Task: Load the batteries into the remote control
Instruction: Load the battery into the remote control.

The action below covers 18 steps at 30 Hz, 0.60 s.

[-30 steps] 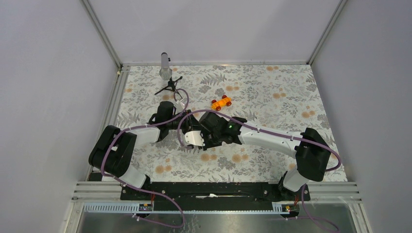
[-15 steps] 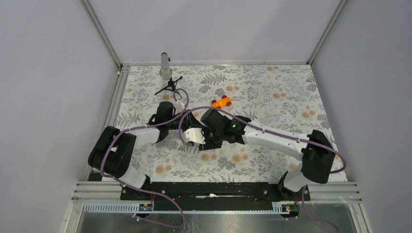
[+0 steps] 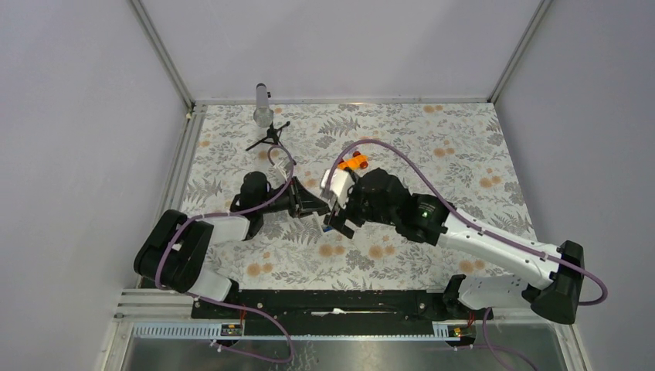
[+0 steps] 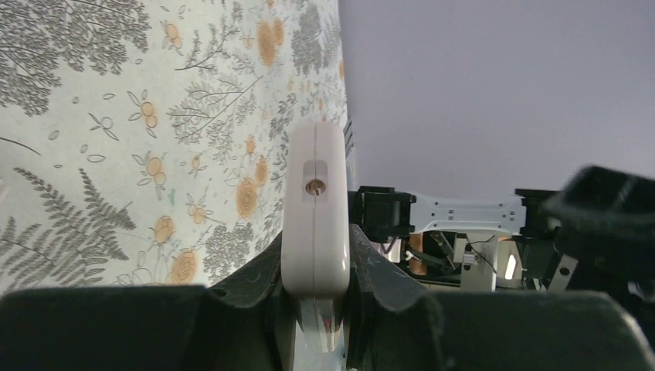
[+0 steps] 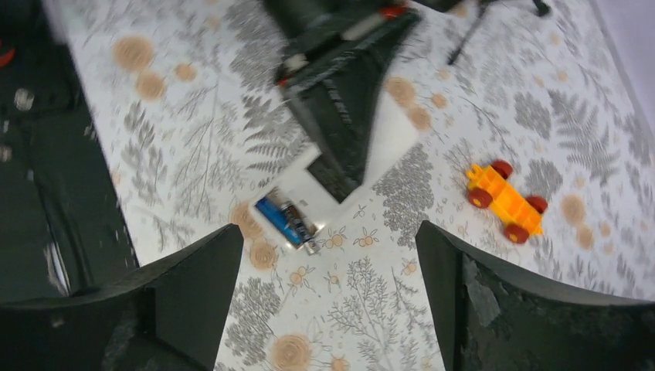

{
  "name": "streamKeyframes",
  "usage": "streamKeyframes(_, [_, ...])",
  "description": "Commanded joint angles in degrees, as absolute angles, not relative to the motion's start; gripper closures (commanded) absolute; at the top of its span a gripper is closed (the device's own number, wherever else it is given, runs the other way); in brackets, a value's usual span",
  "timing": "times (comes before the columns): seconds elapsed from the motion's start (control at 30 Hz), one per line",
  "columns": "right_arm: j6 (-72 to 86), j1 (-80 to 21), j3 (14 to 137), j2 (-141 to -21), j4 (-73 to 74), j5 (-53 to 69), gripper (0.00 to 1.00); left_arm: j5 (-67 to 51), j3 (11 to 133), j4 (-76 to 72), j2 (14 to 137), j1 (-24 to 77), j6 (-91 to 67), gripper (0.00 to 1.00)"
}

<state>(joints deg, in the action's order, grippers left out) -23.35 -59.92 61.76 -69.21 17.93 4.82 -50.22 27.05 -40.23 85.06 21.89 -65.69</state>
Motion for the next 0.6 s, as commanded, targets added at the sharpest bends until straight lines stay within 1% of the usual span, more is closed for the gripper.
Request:
streamKeyframes(0.0, [1.7,-59.8,64.3,-66.6,15.2,-13.8,0.07,-47.2,23.2,-57.6,80.3,22.1,-73.1,1.0])
streamKeyframes(0.07, [9.6,-59.5,66.4,-66.4,17.3,-15.0,0.06,-45.4,21.6,-59.5,78.3,22.1,-74.6,1.0])
streamKeyframes(0.17, [19.7,-59.3,69.1,-67.3,19.4,-12.0,0.03,-42.9,19.9,-60.2,74.4,22.1,-76.0,1.0])
streamKeyframes(0.3, [34.2,-56.7,71.4,-68.5,22.2,-10.4,0.04,-40.2,19.4,-55.4,67.4,22.0,-74.6,1.0])
streamKeyframes(0.37, [42.1,-51.3,69.5,-66.9,21.3,-5.7,0.05,-38.0,19.8,-52.0,64.0,21.9,-73.0,1.0])
streamKeyframes(0.43, [47.9,-42.8,66.8,-64.7,19.1,1.6,0.05,-35.3,20.2,-50.0,61.1,21.8,-72.9,1.0])
streamKeyframes(0.5, [51.5,-33.2,65.4,-63.9,16.7,9.7,0.05,-32.5,20.9,-48.3,58.6,21.8,-73.3,1.0])
streamKeyframes(0.57, [52.5,-28.8,66.8,-65.4,16.8,18.7,0.06,-29.6,21.3,-48.2,57.1,21.8,-74.8,1.0])
